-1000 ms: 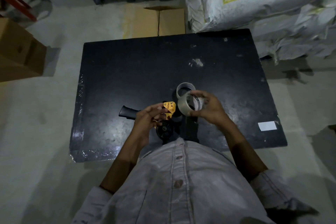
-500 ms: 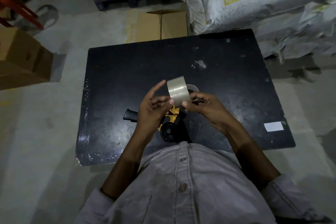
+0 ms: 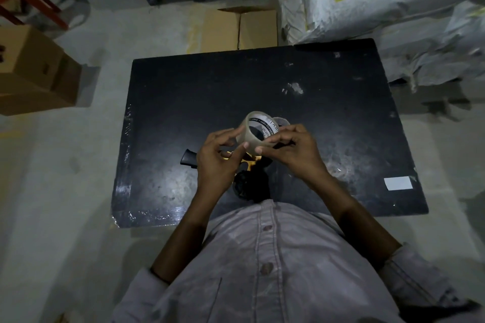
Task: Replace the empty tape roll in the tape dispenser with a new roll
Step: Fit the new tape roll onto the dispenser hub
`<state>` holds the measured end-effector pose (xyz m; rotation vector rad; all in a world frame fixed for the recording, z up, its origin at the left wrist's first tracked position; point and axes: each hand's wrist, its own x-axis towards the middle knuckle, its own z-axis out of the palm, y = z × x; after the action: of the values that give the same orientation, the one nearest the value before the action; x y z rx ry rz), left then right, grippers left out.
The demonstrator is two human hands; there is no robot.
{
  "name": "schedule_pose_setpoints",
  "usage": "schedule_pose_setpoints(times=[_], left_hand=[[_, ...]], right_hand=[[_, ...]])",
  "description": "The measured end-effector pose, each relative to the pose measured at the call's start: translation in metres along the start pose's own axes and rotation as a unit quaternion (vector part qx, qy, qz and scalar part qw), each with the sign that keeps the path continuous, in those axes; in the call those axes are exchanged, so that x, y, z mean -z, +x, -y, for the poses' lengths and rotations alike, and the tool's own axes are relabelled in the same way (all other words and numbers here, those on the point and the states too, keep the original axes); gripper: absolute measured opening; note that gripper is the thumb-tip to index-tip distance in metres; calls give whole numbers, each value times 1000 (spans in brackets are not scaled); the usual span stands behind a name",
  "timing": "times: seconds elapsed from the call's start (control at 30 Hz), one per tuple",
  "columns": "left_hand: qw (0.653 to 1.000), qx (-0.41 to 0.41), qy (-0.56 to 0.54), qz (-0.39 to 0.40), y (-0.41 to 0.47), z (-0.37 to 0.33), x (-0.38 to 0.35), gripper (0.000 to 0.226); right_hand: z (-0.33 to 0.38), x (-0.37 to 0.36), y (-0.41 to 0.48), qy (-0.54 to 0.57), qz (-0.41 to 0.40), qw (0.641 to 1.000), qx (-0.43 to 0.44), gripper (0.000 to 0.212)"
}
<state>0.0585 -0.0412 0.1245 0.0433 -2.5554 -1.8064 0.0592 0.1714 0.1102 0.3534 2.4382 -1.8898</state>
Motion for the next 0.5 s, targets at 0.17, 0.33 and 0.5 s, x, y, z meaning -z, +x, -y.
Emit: schedule_pose_setpoints(times=[0.17, 0.33, 0.5], left_hand=[[1000, 24, -8, -7, -4, 5, -2, 33], [998, 42, -9, -47, -5, 10, -4, 22], [995, 79, -30, -53, -6, 12, -3, 19]], right_hand=[[-6, -2, -1, -44, -11, 998, 37, 32], [-9, -5, -1, -99, -20, 991, 92, 34], [-12, -8, -2, -113, -9, 988, 103, 36]])
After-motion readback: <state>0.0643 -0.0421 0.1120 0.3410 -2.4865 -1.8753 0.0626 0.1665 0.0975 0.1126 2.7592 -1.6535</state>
